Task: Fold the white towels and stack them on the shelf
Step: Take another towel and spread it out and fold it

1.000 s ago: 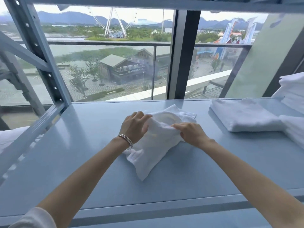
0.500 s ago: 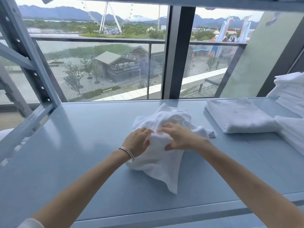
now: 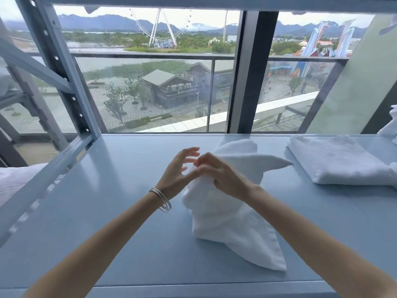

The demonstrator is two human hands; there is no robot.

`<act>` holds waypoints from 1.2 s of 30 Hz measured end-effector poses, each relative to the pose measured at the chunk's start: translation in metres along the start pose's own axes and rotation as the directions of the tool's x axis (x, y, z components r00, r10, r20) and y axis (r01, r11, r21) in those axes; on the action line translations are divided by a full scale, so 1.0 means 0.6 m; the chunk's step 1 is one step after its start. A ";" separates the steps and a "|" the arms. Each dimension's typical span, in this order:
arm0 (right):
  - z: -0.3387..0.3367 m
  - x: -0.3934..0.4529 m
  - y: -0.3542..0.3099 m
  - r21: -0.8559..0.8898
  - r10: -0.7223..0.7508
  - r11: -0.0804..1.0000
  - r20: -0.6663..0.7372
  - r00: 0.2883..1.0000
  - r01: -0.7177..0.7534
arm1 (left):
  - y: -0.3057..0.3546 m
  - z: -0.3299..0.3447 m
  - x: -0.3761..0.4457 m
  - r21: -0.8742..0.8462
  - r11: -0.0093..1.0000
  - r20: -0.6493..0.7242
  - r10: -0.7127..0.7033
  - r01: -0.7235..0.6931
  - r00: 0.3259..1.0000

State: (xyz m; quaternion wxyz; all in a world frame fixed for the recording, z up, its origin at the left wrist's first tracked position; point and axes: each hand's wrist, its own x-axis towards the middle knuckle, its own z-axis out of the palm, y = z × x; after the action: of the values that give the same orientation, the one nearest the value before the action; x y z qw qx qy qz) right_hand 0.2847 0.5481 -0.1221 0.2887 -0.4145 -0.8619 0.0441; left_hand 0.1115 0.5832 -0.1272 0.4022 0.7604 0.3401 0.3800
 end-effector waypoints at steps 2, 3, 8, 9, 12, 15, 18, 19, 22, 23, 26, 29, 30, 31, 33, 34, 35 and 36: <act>0.050 -0.006 -0.008 0.080 0.032 0.996 0.116 0.993 -0.041 | -0.004 -0.004 -0.014 0.122 0.992 0.023 0.014 -0.017 1.000; 0.061 -0.010 -0.006 0.069 0.057 0.995 0.140 0.988 -0.067 | -0.009 -0.003 -0.019 0.184 0.983 0.045 0.017 -0.025 0.999; 0.046 -0.032 0.035 -0.276 0.040 0.956 -0.198 0.979 -0.095 | -0.035 0.002 -0.025 0.303 0.952 0.067 0.035 -0.053 0.997; 0.033 -0.038 0.040 -0.316 0.143 0.925 -0.232 0.962 -0.213 | -0.037 0.002 -0.025 0.295 0.953 0.099 0.036 -0.064 0.994; -0.002 -0.053 0.049 -0.393 0.641 0.685 -0.074 0.764 -0.613 | -0.040 0.004 -0.025 0.215 0.974 0.137 0.038 -0.067 0.990; -0.012 -0.038 0.048 -0.311 0.721 0.677 0.097 0.686 -0.667 | -0.041 -0.007 -0.024 0.292 0.956 0.004 -0.001 0.000 1.000; 0.010 -0.005 0.026 -0.319 0.519 0.799 -0.061 0.853 -0.509 | -0.046 -0.024 -0.024 0.451 0.893 -0.130 0.057 0.007 0.990; 0.024 0.003 0.017 -0.282 0.462 0.833 -0.117 0.879 -0.475 | -0.046 -0.028 -0.026 0.484 0.875 -0.150 0.096 -0.012 0.984; 0.059 0.020 -0.015 -0.048 0.320 0.941 -0.195 0.927 -0.335 | -0.042 -0.025 -0.036 0.600 0.796 -0.114 0.183 -0.079 0.976; 0.071 0.022 -0.021 0.008 0.272 0.961 -0.185 0.944 -0.275 | -0.042 -0.023 -0.038 0.668 0.739 -0.102 0.205 -0.085 0.973; 0.094 0.014 -0.020 0.087 0.188 0.981 -0.156 0.970 -0.176 | -0.047 -0.035 -0.041 0.746 0.666 -0.191 0.197 0.012 0.962; 0.104 -0.012 -0.010 0.035 0.164 0.987 -0.183 0.969 -0.160 | -0.054 -0.073 -0.040 0.606 0.780 -0.393 0.124 0.156 0.911; 0.108 -0.022 -0.005 0.008 0.167 0.986 -0.181 0.969 -0.169 | -0.054 -0.089 -0.038 0.520 0.830 -0.470 0.079 0.203 0.879; 0.111 -0.028 -0.003 0.002 0.190 0.981 -0.164 0.968 -0.192 | -0.054 -0.106 -0.036 0.416 0.874 -0.540 0.014 0.253 0.841; 0.117 -0.034 -0.002 0.035 0.250 0.968 -0.097 0.963 -0.248 | -0.058 -0.142 -0.032 0.225 0.903 -0.606 -0.164 0.365 0.778; 0.117 -0.034 -0.004 0.059 0.279 0.959 -0.046 0.959 -0.277 | -0.062 -0.159 -0.030 0.185 0.884 -0.607 -0.241 0.430 0.757; 0.117 -0.033 -0.004 0.072 0.302 0.950 0.026 0.953 -0.303 | -0.068 -0.173 -0.029 0.192 0.848 -0.587 -0.304 0.494 0.750; 0.118 -0.032 -0.005 0.059 0.302 0.949 0.118 0.946 -0.310 | -0.073 -0.183 -0.029 0.221 0.812 -0.557 -0.349 0.540 0.753</act>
State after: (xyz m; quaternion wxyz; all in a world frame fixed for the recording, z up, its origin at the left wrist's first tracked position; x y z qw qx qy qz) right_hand 0.2545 0.5435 -0.1887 0.2474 -0.5289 -0.7991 0.1434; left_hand 0.0006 0.6270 -0.1281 0.2318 0.5940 0.6697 0.3808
